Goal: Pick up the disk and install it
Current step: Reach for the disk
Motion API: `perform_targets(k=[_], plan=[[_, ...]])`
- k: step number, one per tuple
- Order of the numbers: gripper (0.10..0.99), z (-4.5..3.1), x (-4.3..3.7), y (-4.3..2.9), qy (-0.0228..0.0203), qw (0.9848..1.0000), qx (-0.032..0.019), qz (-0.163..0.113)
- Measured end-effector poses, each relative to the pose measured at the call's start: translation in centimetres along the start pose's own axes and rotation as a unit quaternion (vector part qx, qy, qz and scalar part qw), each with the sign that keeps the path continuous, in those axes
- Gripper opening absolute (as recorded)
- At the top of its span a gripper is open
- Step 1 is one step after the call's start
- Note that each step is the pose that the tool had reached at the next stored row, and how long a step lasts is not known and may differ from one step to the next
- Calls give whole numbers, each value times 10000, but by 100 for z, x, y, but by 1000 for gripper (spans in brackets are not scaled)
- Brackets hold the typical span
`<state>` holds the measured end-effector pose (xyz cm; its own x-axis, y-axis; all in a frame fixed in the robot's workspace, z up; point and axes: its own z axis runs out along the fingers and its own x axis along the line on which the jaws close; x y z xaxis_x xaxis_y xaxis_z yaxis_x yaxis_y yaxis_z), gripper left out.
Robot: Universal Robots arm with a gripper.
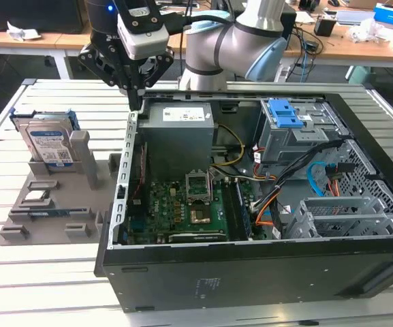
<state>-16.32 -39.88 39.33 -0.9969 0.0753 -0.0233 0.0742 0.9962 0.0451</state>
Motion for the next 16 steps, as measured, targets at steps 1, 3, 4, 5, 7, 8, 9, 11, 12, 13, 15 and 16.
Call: perform_targets(k=[1,3,4,5,7,8,9,11,12,13,15,16], plan=[[106,-1,26,-2,0,10000,0,0],[106,-2,79,-6,0,10000,0,0],[106,-3,91,-7,0,10000,0,0],[106,-3,104,-8,0,10000,0,0],[106,-4,131,-10,0,10000,0,0],[106,-4,145,-11,0,10000,0,0],[106,-4,156,-12,0,10000,0,0],[106,-5,191,-14,0,10000,0,0],[106,-6,207,-15,0,10000,0,0],[106,-6,234,-18,0,10000,0,-1],[106,-7,263,-20,0,10000,0,0],[106,-8,271,-20,0,10000,0,0]])
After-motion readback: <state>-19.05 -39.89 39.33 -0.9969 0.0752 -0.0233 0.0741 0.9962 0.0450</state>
